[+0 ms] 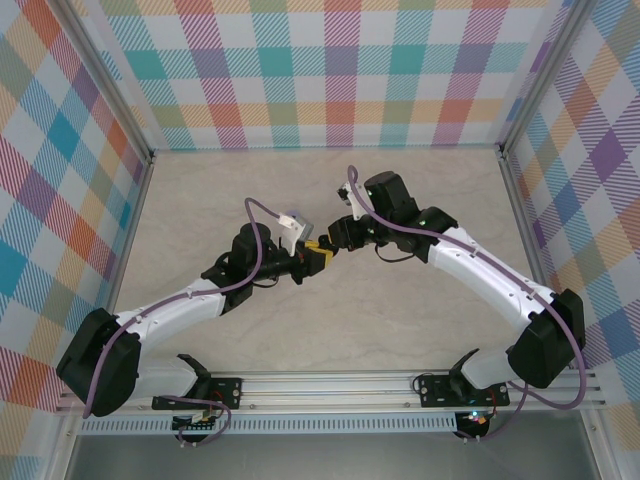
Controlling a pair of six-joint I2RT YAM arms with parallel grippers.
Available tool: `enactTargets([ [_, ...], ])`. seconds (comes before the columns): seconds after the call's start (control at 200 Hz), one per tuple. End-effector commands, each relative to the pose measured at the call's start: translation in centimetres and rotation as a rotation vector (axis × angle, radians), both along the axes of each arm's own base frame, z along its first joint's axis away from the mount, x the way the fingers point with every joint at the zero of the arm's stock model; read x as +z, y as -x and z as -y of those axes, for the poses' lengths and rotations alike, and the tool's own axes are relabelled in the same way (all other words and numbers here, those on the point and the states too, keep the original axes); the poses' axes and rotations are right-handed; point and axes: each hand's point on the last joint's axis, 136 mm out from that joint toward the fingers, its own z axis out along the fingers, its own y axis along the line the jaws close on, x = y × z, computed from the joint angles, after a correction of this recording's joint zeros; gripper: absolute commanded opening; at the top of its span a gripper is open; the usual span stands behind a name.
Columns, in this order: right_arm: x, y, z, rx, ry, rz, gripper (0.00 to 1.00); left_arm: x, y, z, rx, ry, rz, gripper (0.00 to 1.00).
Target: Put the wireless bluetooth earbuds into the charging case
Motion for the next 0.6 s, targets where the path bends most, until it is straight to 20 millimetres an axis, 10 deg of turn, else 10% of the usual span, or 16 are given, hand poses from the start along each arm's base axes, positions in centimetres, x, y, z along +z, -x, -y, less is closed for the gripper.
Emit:
enactTargets([
  [0.0,-0.18,0.20,-0.26,0.017,0.001,0.008,0.23,2.76,-0.30,0.13,-0.002,0.056,0.066,0.03],
  [0.595,-1.08,0.66,-0.71,0.043,0.023,-0.008,0.24,3.21,-0.53,-0.07,0.021,0.067,0.062,0.02],
])
